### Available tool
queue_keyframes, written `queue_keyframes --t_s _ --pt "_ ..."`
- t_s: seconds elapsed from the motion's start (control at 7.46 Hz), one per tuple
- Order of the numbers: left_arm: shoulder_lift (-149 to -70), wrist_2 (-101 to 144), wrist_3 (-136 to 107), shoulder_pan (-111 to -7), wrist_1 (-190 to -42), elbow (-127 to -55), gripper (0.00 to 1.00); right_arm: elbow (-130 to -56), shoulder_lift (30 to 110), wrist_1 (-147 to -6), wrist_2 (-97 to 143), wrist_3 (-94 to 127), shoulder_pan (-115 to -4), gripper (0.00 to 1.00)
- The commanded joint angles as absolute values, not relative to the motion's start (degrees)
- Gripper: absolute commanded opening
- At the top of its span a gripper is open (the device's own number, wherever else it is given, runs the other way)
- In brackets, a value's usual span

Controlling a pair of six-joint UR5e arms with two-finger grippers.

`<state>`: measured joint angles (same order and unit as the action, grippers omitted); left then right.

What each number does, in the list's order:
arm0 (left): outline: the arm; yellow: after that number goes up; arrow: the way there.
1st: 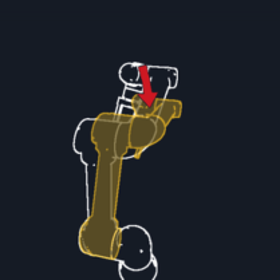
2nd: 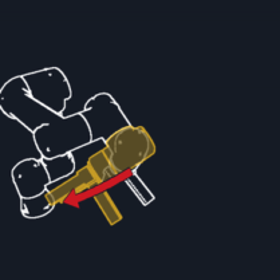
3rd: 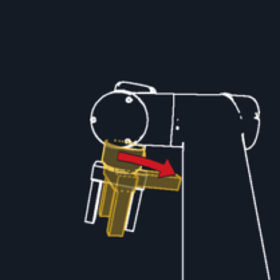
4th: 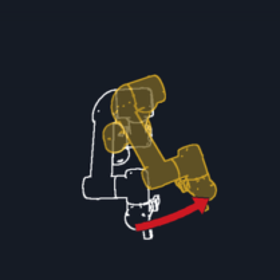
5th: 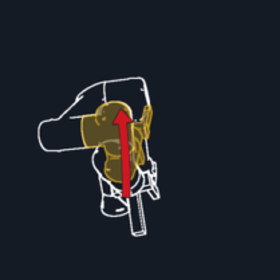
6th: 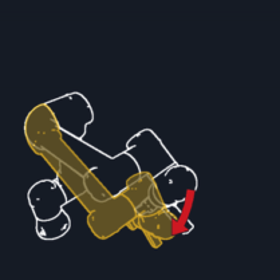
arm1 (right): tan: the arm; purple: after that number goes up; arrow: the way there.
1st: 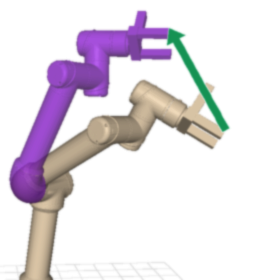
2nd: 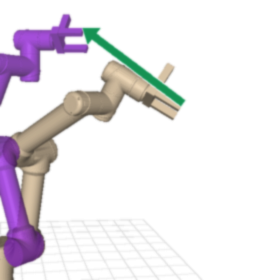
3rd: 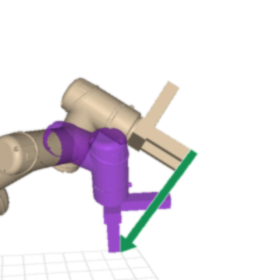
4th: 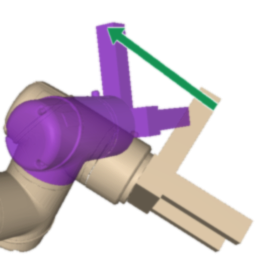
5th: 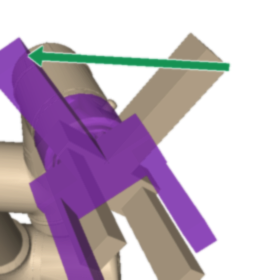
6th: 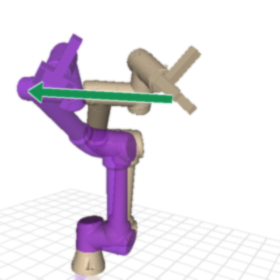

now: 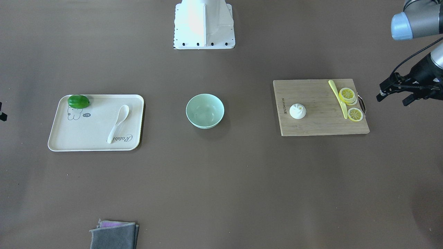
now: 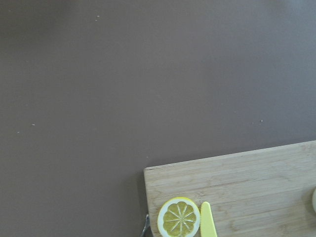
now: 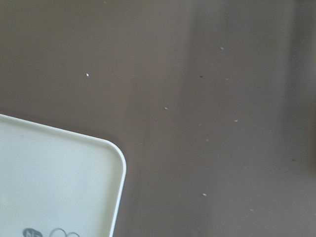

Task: Put spoon and bun in bowl

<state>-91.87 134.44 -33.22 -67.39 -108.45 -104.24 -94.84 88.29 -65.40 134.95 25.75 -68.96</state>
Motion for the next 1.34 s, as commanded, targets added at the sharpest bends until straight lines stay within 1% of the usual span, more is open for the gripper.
queue_keyframes --t_s 0.0,0.13,0.4,0.67,0.8,0.94,1.07,1.21 --pt "-95.61 134.30 -39.08 -63.65 -108.54 -103.98 0.98 -95.01 83.96 -59.52 129.23 44.84 -58.93 0.98" --pt "-97.37 132.21 -41.81 -61.37 -108.46 -103.89 0.98 -95.01 81.93 -59.42 127.37 49.09 -55.41 0.98" --pt "-100.18 129.29 -47.18 -56.79 -108.28 -103.45 0.98 -95.01 78.15 -59.41 124.98 60.78 -49.24 0.88" --pt "-100.37 127.63 -47.99 -56.08 -108.37 -103.36 0.98 -94.92 77.96 -59.41 117.56 67.03 -43.01 0.76" --pt "-100.37 127.53 -48.08 -56.07 -108.37 -103.36 0.98 -94.92 77.96 -59.41 117.16 67.67 -41.67 0.64" --pt "-100.37 127.53 -47.99 -55.99 -108.37 -103.36 0.98 -94.57 77.87 -59.50 116.90 68.46 -40.18 0.61" --pt "-100.37 127.53 -47.99 -55.99 -108.37 -103.36 0.98 -94.57 77.52 -59.50 116.81 70.29 -39.56 0.60" --pt "-100.28 127.44 -47.99 -55.99 -108.37 -103.36 0.98 -94.57 77.26 -59.50 116.81 70.75 -39.55 0.56"
